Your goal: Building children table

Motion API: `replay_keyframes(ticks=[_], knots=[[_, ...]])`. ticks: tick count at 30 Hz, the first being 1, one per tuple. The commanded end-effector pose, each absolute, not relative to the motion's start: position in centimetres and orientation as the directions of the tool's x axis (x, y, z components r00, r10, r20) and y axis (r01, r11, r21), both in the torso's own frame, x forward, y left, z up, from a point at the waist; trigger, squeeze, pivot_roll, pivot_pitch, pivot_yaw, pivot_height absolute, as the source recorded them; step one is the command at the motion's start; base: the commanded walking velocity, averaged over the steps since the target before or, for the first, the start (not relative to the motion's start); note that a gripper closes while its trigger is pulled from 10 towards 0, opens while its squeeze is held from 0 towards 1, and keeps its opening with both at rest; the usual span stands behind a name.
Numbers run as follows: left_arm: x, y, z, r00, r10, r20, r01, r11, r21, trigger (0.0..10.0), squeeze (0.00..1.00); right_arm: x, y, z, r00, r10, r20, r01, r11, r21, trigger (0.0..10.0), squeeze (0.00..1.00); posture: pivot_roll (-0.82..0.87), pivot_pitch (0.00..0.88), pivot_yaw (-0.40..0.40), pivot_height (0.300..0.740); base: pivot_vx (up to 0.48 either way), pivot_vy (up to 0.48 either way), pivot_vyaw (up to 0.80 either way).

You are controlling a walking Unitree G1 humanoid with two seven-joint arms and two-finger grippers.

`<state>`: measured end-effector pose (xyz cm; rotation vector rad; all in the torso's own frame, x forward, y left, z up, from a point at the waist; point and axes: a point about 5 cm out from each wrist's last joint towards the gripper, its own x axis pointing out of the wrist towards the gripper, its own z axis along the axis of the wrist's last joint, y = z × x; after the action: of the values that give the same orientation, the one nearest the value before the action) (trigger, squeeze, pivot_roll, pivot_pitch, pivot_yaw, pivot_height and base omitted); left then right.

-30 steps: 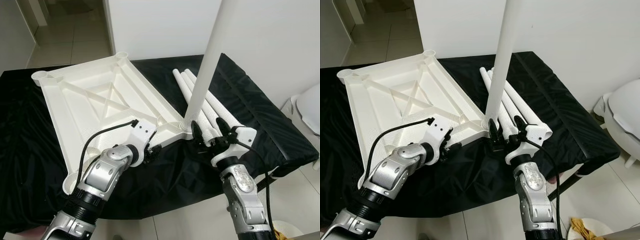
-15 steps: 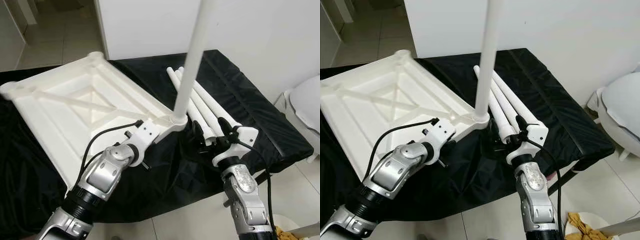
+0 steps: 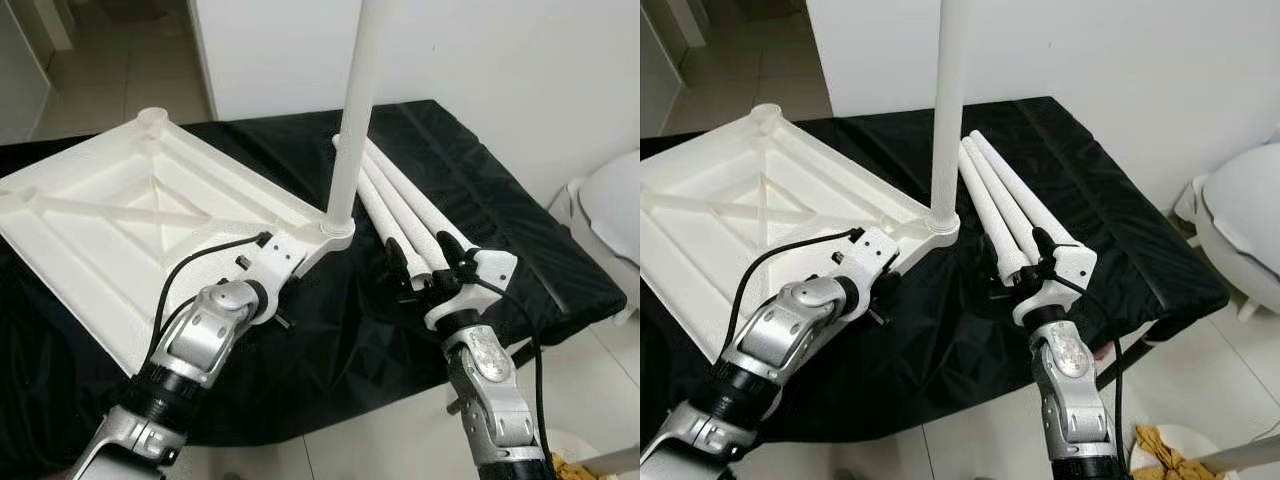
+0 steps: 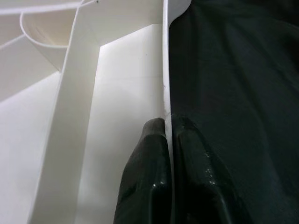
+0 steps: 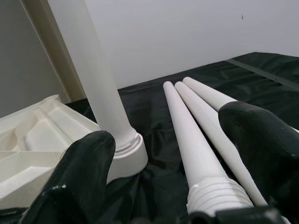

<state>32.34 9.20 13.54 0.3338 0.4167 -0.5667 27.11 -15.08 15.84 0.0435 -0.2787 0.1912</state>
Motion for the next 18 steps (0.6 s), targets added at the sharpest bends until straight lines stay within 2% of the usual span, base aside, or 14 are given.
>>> replay_keyframes(ticks=[1, 2, 3, 6, 7, 11, 12, 18], knots=[[32.8, 11.2, 12.2, 0.831, -0.269, -0.487, 0.421, 0.876, 0.235, 10.0, 0.00, 27.3, -15.3, 15.6, 0.950, 0.175, 0.259, -0.182, 0.983, 0.006, 10.0, 0.00, -0.08, 0.050, 0.012, 0.740, 0.000, 0.000, 0.00], [32.8, 11.2, 12.2, 0.831, -0.269, -0.487, 0.421, 0.876, 0.235, 10.0, 0.00, 27.3, -15.3, 15.6, 0.950, 0.175, 0.259, -0.182, 0.983, 0.006, 10.0, 0.00, -0.08, 0.050, 0.012, 0.740, 0.000, 0.000, 0.00], [33.0, 11.0, 12.6, 0.841, -0.274, -0.467, 0.418, 0.876, 0.239, 10.0, 1.00, 27.3, -15.2, 15.6, 0.950, 0.175, 0.259, -0.182, 0.983, 0.003, 10.0, 0.00, -0.09, 0.049, 0.013, 0.740, 0.000, 0.000, 0.00], [33.2, 10.8, 12.8, 0.845, -0.277, -0.458, 0.418, 0.876, 0.240, 10.0, 1.00, 27.3, -15.2, 15.6, 0.950, 0.175, 0.259, -0.182, 0.983, 0.001, 10.0, 0.00, -0.09, 0.050, 0.017, 0.740, 0.000, 0.000, 0.00], [33.4, 10.6, 13.3, 0.855, -0.280, -0.437, 0.412, 0.878, 0.243, 10.0, 0.00, 27.3, -15.2, 15.6, 0.950, 0.174, 0.259, -0.179, 0.984, -0.001, 10.0, 0.00, -0.09, 0.052, 0.018, 0.740, 0.000, 0.000, 0.00], [33.5, 10.0, 14.9, 0.871, -0.338, -0.358, 0.431, 0.875, 0.221, 10.0, 0.00, 27.2, -15.4, 15.6, 0.951, 0.167, 0.259, -0.172, 0.985, -0.005, 10.0, 0.00, -0.09, 0.053, 0.020, 0.740, 0.000, 0.000, 0.00], [33.4, 9.8, 15.5, 0.874, -0.363, -0.324, 0.443, 0.869, 0.221, 10.0, 1.00, 27.2, -15.4, 15.6, 0.952, 0.164, 0.258, -0.169, 0.986, -0.005, 10.0, 0.00, -0.09, 0.053, 0.020, 0.740, 0.000, 0.000, 0.00], [33.2, 9.6, 16.9, 0.877, -0.407, -0.257, 0.463, 0.860, 0.217, 10.0, 1.00, 27.2, -15.3, 15.6, 0.952, 0.167, 0.258, -0.171, 0.985, -0.009, 10.0, 0.00, -0.09, 0.052, 0.020, 0.740, 0.000, 0.000, 0.00]])
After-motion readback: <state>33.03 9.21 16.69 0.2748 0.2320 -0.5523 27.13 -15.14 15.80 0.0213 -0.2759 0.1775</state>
